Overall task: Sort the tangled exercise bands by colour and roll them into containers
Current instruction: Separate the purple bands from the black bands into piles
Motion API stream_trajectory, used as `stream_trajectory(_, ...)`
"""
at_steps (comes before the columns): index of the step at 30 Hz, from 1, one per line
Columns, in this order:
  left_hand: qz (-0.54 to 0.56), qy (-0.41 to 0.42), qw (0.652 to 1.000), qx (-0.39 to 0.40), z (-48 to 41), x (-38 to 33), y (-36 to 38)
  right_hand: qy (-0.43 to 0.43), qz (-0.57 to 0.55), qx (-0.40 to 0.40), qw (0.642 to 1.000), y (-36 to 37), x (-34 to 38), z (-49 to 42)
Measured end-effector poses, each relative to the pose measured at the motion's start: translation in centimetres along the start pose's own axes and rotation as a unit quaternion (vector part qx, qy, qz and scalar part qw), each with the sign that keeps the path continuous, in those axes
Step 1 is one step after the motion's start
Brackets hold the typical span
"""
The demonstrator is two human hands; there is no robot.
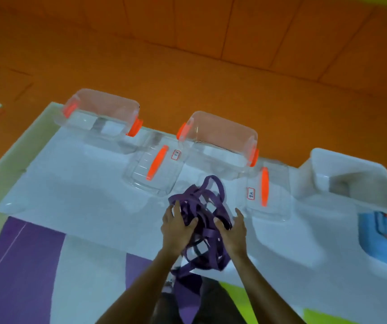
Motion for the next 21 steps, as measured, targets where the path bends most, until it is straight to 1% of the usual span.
stream_trajectory(1,-0.033,0.029,0.999,-0.012,-0.7,-0.5,-0.7,-0.009,0.029,-0.014,0.999,-0.5,0.2,0.3)
stream_trajectory(3,-0.082,0.102,0.989,-0.065,-2.4,-2.4,-2.4,-0.033,0.081,-0.029,0.996,-1.3,0.9,0.8)
stream_trajectory(5,-0.099,0.155,0.977,-0.107,-4.0,-5.1,-4.2,-0.047,0.111,-0.032,0.992,-1.6,0.9,1.0)
stream_trajectory(7,-0.119,0.186,0.969,-0.108,-5.3,-7.7,-5.2,-0.046,0.132,-0.022,0.990,-1.6,0.5,1.2)
stream_trajectory(9,-0.131,0.237,0.956,-0.115,-6.5,-10.3,-5.6,-0.042,0.133,-0.021,0.990,-1.8,-0.1,1.4)
stream_trajectory(12,-0.141,0.352,0.918,-0.114,-8.1,-14.2,-4.8,-0.059,0.117,-0.031,0.991,-2.4,0.0,1.5)
stream_trajectory(14,-0.174,0.405,0.891,-0.105,-9.4,-16.2,-3.5,-0.057,0.111,-0.035,0.992,-2.8,0.1,1.3)
stream_trajectory(16,-0.238,0.432,0.866,-0.083,-10.7,-17.6,-1.9,-0.055,0.112,-0.034,0.992,-3.1,-0.1,0.9)
stream_trajectory(18,-0.289,0.433,0.853,-0.045,-11.9,-18.5,-0.1,-0.059,0.122,-0.027,0.990,-3.4,-0.6,0.4)
stream_trajectory(21,-0.307,0.419,0.854,-0.025,-12.6,-19.4,1.0,-0.052,0.121,-0.019,0.991,-3.9,-1.3,0.0)
Point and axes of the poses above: each hand's wrist, its own z-axis away from the middle knuckle, its own y-axis out of the palm, x = y × z, the point moved 10 cm from there along -z, towards the middle knuckle, and after that the axes turned 11 degrees about -x, right-handed, at the moved point
